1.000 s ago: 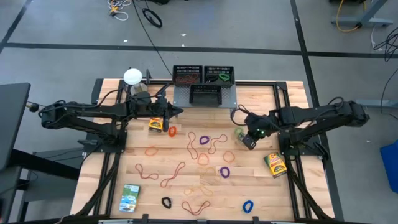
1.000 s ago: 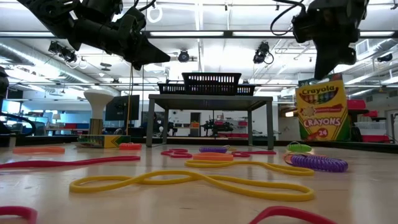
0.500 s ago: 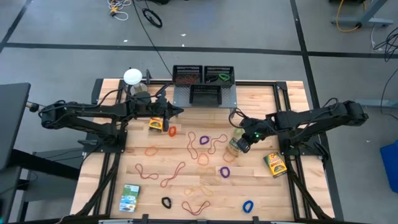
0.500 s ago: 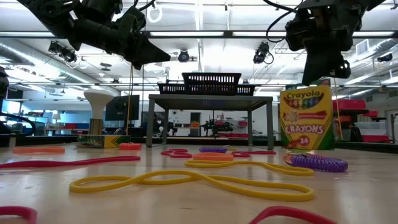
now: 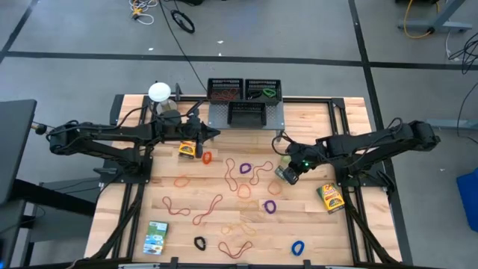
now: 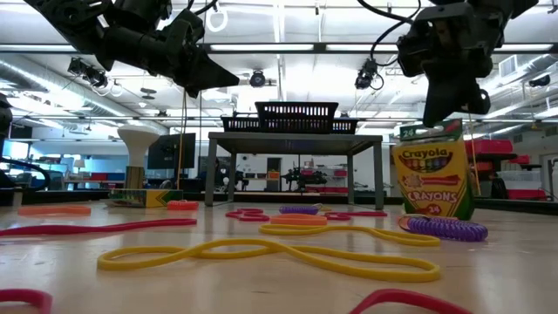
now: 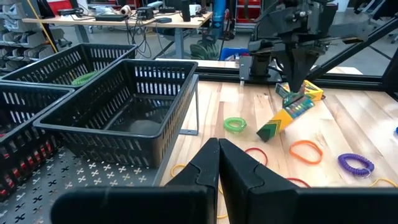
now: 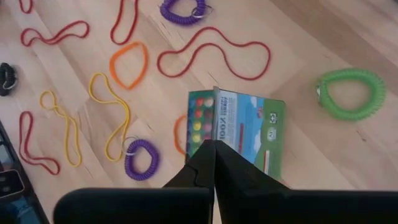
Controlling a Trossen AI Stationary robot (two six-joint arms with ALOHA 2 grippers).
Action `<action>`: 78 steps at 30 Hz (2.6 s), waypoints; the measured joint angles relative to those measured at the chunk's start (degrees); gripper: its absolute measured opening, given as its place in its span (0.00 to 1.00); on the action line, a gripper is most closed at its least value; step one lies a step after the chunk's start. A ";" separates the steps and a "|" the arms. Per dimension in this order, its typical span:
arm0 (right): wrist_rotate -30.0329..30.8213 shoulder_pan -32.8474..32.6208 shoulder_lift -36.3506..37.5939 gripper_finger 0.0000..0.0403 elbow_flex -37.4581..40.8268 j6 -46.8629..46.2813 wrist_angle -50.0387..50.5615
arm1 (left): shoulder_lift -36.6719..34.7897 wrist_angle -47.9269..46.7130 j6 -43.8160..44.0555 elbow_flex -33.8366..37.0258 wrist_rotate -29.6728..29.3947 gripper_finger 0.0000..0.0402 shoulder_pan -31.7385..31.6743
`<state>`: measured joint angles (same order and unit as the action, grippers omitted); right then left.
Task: Pick & Place Office Desk Supplies
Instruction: Put the crayon box into the bottom black basket on the shelf
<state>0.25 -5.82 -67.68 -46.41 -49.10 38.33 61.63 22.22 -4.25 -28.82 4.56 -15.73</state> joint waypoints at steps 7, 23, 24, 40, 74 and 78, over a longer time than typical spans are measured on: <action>0.99 0.00 0.02 0.01 0.00 -0.02 0.46 | 0.00 0.04 -0.02 0.00 0.00 0.03 0.00; 2.66 1.85 0.02 0.01 -0.02 5.29 1.33 | 0.00 0.08 -0.02 0.00 -0.02 0.03 0.00; 2.67 2.21 0.02 0.01 0.00 5.69 1.31 | 0.00 0.07 -0.02 0.00 -0.02 0.03 0.00; 2.94 5.49 0.04 0.04 -0.02 11.19 4.05 | 0.00 0.07 -0.02 0.00 0.00 0.03 0.00; 6.00 2.08 -10.28 0.71 -4.33 7.52 9.45 | 0.00 0.00 0.00 0.00 -0.02 0.03 0.00; 4.16 2.17 -12.79 0.69 -4.33 7.51 9.29 | 0.00 0.04 -0.01 0.00 -0.02 0.03 0.00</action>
<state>4.41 -3.66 -80.47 -50.74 -41.59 47.61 61.63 22.26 -4.26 -28.82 4.54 -15.73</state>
